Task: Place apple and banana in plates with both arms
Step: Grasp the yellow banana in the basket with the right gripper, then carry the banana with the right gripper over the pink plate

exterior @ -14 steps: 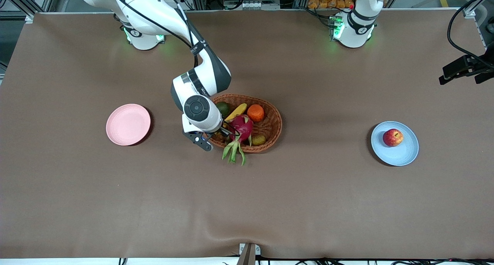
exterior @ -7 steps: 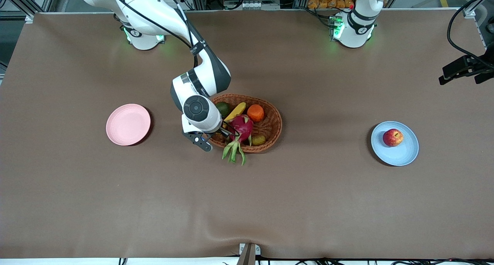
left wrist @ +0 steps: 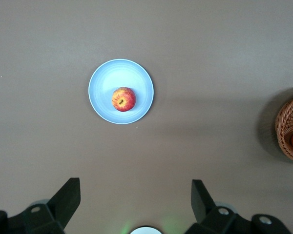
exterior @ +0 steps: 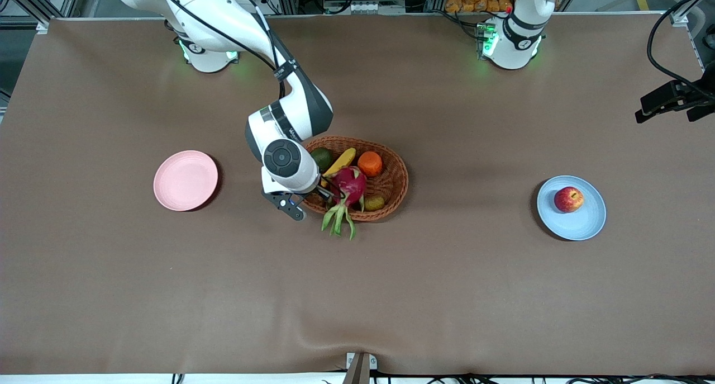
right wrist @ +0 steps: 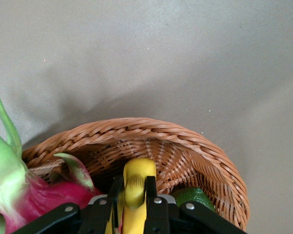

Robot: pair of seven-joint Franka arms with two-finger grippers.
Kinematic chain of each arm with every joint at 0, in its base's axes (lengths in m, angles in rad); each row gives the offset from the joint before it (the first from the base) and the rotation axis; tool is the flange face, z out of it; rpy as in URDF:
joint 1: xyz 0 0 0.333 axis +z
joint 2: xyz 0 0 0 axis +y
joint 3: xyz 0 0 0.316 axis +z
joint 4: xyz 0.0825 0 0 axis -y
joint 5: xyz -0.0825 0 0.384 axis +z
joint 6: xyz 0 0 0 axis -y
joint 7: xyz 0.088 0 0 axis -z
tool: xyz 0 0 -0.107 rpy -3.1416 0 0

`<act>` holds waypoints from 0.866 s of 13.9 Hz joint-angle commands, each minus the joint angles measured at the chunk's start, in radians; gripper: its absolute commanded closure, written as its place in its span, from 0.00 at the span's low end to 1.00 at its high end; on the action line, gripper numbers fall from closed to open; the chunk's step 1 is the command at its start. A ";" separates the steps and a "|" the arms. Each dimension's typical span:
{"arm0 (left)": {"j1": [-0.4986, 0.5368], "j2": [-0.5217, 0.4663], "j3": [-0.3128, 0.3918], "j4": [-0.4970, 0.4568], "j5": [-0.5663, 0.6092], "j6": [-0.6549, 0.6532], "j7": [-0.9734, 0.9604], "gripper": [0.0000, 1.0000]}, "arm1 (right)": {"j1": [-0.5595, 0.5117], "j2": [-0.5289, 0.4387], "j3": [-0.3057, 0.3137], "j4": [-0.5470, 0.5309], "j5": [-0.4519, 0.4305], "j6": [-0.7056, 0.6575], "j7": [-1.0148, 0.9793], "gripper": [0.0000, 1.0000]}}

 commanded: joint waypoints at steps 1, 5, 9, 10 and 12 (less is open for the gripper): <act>-0.003 0.006 0.001 0.008 0.017 -0.006 0.017 0.00 | -0.007 0.016 0.001 0.024 -0.002 -0.006 0.011 0.78; 0.001 0.006 0.001 0.006 0.017 -0.006 0.018 0.00 | -0.004 0.014 0.001 0.024 -0.002 -0.006 0.011 1.00; 0.001 0.004 -0.001 0.008 0.017 -0.006 0.018 0.00 | -0.007 -0.022 -0.004 0.063 -0.002 -0.093 0.002 1.00; -0.001 0.004 -0.001 0.008 0.017 -0.006 0.018 0.00 | -0.019 -0.038 -0.006 0.102 -0.003 -0.169 0.002 1.00; -0.001 0.004 -0.001 0.009 0.017 -0.007 0.018 0.00 | -0.034 -0.082 -0.007 0.157 -0.003 -0.269 -0.002 1.00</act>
